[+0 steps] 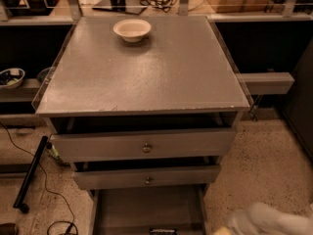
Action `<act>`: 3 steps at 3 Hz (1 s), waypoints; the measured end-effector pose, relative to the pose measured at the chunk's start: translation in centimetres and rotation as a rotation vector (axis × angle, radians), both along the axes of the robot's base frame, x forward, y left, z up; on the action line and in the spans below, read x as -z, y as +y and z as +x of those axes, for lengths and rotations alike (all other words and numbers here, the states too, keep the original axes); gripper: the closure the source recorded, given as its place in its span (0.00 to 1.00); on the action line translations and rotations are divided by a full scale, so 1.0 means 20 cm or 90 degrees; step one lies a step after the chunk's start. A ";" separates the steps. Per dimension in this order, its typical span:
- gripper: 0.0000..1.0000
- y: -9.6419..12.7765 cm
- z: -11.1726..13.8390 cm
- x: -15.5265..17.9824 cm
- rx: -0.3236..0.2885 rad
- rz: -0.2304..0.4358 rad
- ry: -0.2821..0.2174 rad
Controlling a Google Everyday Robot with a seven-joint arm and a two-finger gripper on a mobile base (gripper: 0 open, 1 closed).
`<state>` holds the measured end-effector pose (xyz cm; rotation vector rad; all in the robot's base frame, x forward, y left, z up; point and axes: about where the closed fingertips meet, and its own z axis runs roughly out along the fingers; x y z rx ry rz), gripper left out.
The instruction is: Pick rxbar blueberry from bottom drawer and place on counter
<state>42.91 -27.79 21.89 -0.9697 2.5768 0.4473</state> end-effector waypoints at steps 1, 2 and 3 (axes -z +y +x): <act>0.00 -0.62 -0.34 -0.17 0.193 0.005 0.011; 0.00 -0.94 -0.56 -0.24 0.297 0.013 0.018; 0.00 -0.96 -0.58 -0.24 0.306 0.014 0.018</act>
Offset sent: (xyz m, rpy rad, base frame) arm -0.1648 -0.2705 0.0686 0.0299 0.0386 -0.6725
